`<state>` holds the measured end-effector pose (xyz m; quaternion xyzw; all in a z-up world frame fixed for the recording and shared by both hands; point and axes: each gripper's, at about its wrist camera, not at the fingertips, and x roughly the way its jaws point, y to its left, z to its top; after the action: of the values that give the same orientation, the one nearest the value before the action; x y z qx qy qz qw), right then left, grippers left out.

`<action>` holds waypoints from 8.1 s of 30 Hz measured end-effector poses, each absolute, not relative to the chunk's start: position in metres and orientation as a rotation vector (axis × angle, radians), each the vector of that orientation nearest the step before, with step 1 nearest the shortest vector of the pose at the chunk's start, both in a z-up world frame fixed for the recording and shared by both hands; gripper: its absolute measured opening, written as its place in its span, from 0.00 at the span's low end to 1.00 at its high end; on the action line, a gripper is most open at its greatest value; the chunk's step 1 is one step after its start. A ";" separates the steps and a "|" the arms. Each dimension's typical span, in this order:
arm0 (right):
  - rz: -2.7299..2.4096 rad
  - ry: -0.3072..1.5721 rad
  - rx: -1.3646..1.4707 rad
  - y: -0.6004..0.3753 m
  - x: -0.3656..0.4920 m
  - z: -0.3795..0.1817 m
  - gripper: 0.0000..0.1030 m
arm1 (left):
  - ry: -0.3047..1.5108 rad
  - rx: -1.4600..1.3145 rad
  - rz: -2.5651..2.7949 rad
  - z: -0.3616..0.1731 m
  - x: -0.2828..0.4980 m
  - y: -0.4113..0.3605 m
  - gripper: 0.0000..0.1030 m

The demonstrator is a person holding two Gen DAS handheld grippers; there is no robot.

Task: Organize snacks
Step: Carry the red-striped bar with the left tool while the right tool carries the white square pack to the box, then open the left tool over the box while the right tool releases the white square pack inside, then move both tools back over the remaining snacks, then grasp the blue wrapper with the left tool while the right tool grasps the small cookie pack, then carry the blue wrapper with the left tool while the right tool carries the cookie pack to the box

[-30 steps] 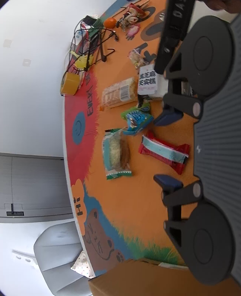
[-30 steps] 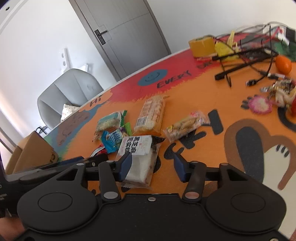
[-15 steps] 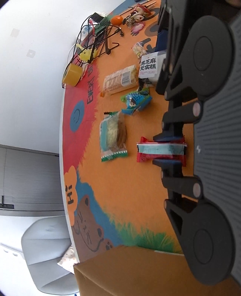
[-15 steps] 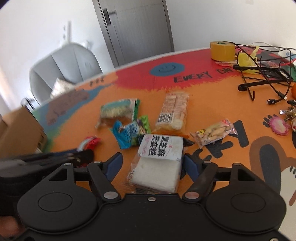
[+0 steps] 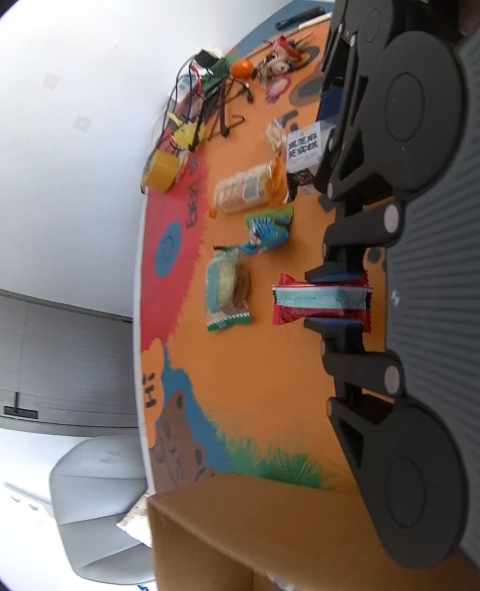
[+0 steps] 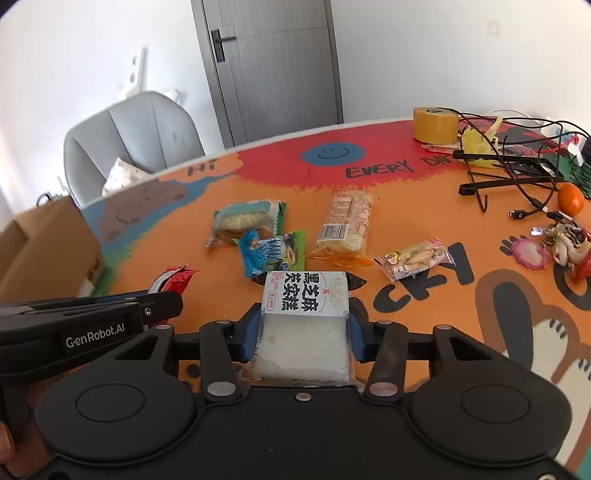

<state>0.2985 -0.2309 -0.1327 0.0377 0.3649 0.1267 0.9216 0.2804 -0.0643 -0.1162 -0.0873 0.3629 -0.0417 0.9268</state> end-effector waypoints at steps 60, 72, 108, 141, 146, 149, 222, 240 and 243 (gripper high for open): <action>0.722 0.617 0.078 -0.075 0.275 -0.034 0.45 | 0.568 -0.240 0.197 -0.002 0.204 0.118 0.17; 0.708 0.624 0.149 -0.071 0.285 -0.040 0.78 | 0.607 -0.244 0.172 -0.018 0.226 0.129 0.17; 0.537 0.668 0.260 -0.192 0.273 -0.062 0.97 | 0.628 -0.173 0.149 -0.018 0.210 0.035 0.84; 0.376 0.717 0.344 -0.299 0.277 -0.096 1.00 | 0.697 -0.103 -0.032 -0.048 0.249 -0.084 0.87; 0.349 0.733 0.353 -0.309 0.279 -0.104 1.00 | 0.719 -0.114 -0.044 -0.057 0.259 -0.090 0.87; 0.334 0.737 0.357 -0.314 0.281 -0.106 1.00 | 0.727 -0.116 -0.047 -0.063 0.265 -0.094 0.87; 0.376 0.662 0.366 -0.270 0.303 -0.089 0.18 | 0.620 -0.211 -0.059 -0.055 0.272 -0.070 0.28; 0.511 0.581 0.321 -0.205 0.282 -0.048 0.18 | 0.508 -0.225 0.037 -0.005 0.220 -0.002 0.28; 0.533 0.579 0.314 -0.193 0.281 -0.046 0.18 | 0.502 -0.230 0.056 -0.002 0.216 0.009 0.28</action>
<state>0.2809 -0.1927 -0.0459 0.1522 0.2810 0.2584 0.9117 0.2161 0.0088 -0.0017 -0.1136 0.2480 0.0278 0.9617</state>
